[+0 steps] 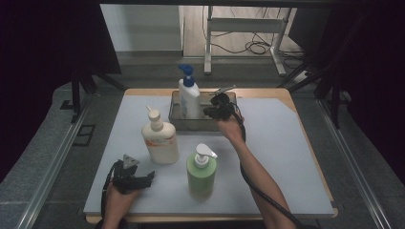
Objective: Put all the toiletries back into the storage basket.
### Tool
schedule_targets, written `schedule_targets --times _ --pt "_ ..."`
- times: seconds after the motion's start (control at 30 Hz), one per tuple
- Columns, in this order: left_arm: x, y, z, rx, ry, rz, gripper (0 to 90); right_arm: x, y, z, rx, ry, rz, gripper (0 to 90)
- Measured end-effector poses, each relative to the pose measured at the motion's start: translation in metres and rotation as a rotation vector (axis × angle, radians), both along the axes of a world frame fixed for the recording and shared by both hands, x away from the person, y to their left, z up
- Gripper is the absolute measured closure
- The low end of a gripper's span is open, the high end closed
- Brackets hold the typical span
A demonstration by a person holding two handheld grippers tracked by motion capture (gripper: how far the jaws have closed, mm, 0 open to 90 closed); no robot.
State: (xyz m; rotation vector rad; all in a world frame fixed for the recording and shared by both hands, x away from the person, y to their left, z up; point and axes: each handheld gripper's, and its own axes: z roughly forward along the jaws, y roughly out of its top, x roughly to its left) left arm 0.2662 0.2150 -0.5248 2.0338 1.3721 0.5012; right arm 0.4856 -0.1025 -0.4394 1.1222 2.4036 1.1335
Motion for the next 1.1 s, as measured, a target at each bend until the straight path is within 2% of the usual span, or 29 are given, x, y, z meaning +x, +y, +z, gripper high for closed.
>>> schedule_targets --times 0.1,0.6,0.8,1.1 --pt "0.000 0.000 0.000 0.002 0.001 -0.001 12.1 0.005 0.003 -0.006 -0.016 0.016 -0.024 89.4" --pt "0.000 0.000 0.000 0.001 0.001 0.000 12.1 0.021 0.024 -0.019 -0.056 0.094 -0.055 89.7" --pt "0.000 0.000 0.000 0.001 0.001 0.000 12.1 0.024 0.024 -0.023 -0.044 0.115 -0.074 89.6" --pt "0.000 0.000 0.000 0.001 0.001 0.000 12.1 0.024 0.029 -0.024 -0.035 0.119 -0.072 89.6"
